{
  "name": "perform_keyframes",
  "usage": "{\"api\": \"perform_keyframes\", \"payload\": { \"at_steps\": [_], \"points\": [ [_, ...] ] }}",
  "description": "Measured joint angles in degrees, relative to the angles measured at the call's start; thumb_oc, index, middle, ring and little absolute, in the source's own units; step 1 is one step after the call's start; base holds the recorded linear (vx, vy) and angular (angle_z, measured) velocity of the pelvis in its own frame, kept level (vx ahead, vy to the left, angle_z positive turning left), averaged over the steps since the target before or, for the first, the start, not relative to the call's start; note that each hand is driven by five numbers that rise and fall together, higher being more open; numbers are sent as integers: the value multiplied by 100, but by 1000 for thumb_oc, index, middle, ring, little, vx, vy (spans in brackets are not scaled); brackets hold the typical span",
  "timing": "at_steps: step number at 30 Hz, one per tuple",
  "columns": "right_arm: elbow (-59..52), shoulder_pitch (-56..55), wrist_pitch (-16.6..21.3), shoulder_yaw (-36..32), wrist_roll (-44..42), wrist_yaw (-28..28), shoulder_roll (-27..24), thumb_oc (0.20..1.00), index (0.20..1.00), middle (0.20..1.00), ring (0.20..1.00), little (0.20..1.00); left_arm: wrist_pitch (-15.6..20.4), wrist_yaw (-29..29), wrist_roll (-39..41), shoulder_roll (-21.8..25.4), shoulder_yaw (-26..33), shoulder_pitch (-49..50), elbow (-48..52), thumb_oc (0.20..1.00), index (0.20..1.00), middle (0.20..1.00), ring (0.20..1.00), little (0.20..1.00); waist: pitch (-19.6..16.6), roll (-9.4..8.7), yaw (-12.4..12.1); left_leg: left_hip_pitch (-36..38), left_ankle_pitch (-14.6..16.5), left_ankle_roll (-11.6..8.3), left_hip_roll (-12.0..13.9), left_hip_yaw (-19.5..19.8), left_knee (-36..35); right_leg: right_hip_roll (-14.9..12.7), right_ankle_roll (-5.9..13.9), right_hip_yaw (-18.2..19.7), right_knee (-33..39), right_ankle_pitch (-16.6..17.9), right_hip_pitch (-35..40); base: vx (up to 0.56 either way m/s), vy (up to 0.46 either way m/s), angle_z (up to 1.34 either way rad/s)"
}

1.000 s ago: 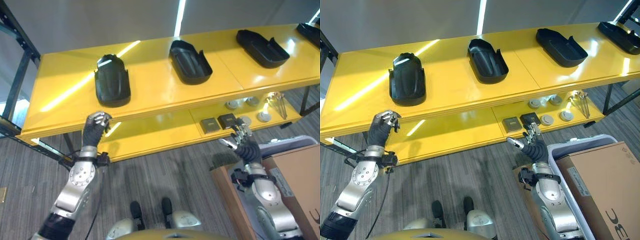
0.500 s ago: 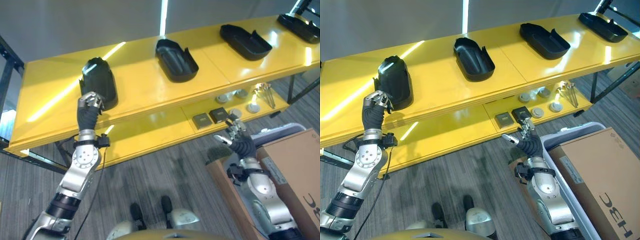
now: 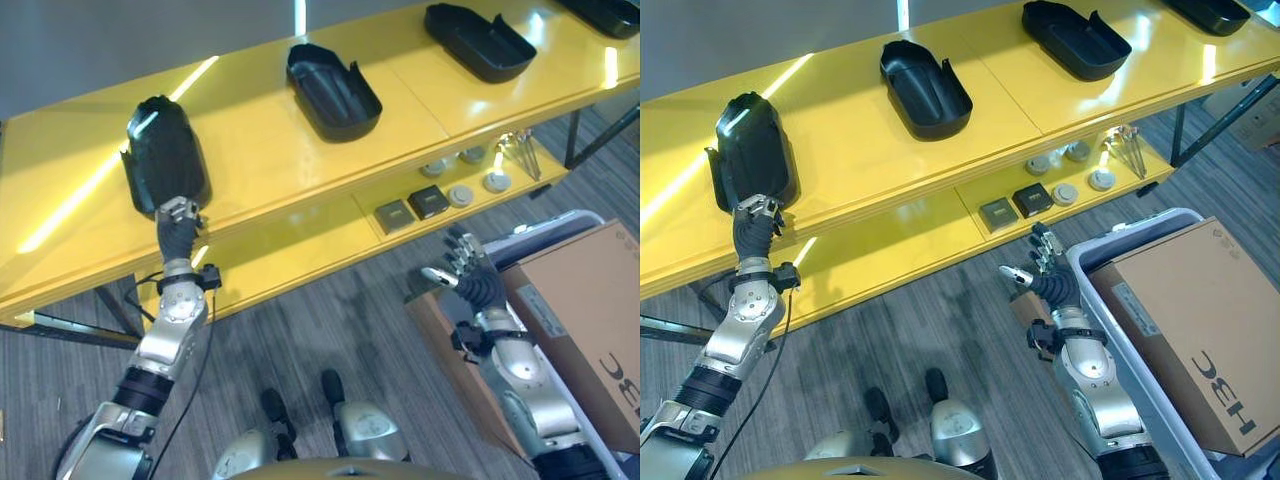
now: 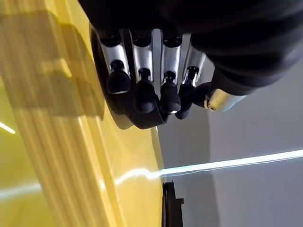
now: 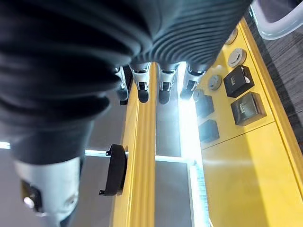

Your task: Move parts from the plastic box to the shelf.

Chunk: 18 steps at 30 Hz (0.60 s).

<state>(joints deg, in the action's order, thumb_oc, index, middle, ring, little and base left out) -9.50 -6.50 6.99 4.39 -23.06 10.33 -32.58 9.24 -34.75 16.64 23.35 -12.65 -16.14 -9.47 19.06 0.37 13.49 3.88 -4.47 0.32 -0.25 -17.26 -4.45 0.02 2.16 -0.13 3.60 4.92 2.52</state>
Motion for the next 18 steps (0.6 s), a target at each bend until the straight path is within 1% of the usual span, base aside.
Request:
{"api": "perform_keyframes", "payload": {
  "at_steps": [5,8,12,14,16,18],
  "points": [
    [0,79,1,1,83,-43,0,1000,1000,1000,1000,1000,47,-32,2,0,7,-170,-278,200,200,200,200,200,165,-3,55,-23,-2,2,-1,-11,0,0,-1,15,-14,6,-33,0,0,0],
    [1,122,1,1,84,-84,-2,1000,1000,1000,1000,1000,108,-35,-1,-9,5,-221,-438,200,200,200,200,200,181,-5,107,-26,-1,2,0,-21,1,0,-2,22,-15,9,-40,0,0,0],
    [60,183,2,2,87,-168,-2,1000,1000,1000,1000,1000,221,-169,0,-7,10,-489,-722,200,200,200,200,200,201,-6,118,-47,0,0,1,-62,1,5,0,78,-14,7,-77,5,15,-4],
    [174,249,7,1,91,-168,-3,1000,1000,1000,1000,1000,234,-241,-1,-4,15,-571,-788,200,200,200,200,200,249,-11,140,-46,1,-1,1,-83,1,4,3,91,-14,6,-83,33,14,-4],
    [174,259,6,2,91,-216,-16,1000,1000,1000,1000,1000,356,-250,-4,23,35,-726,-996,200,200,200,200,200,321,-10,153,-41,2,-4,3,-115,2,4,13,105,-11,3,-88,38,18,-6],
    [173,270,6,2,91,-240,-19,1000,1000,1000,1000,1000,376,-250,-3,24,69,-795,-1106,200,200,200,200,200,324,-10,161,-40,2,-4,6,-129,2,5,14,107,-10,4,-92,16,19,-5]
  ]
}}
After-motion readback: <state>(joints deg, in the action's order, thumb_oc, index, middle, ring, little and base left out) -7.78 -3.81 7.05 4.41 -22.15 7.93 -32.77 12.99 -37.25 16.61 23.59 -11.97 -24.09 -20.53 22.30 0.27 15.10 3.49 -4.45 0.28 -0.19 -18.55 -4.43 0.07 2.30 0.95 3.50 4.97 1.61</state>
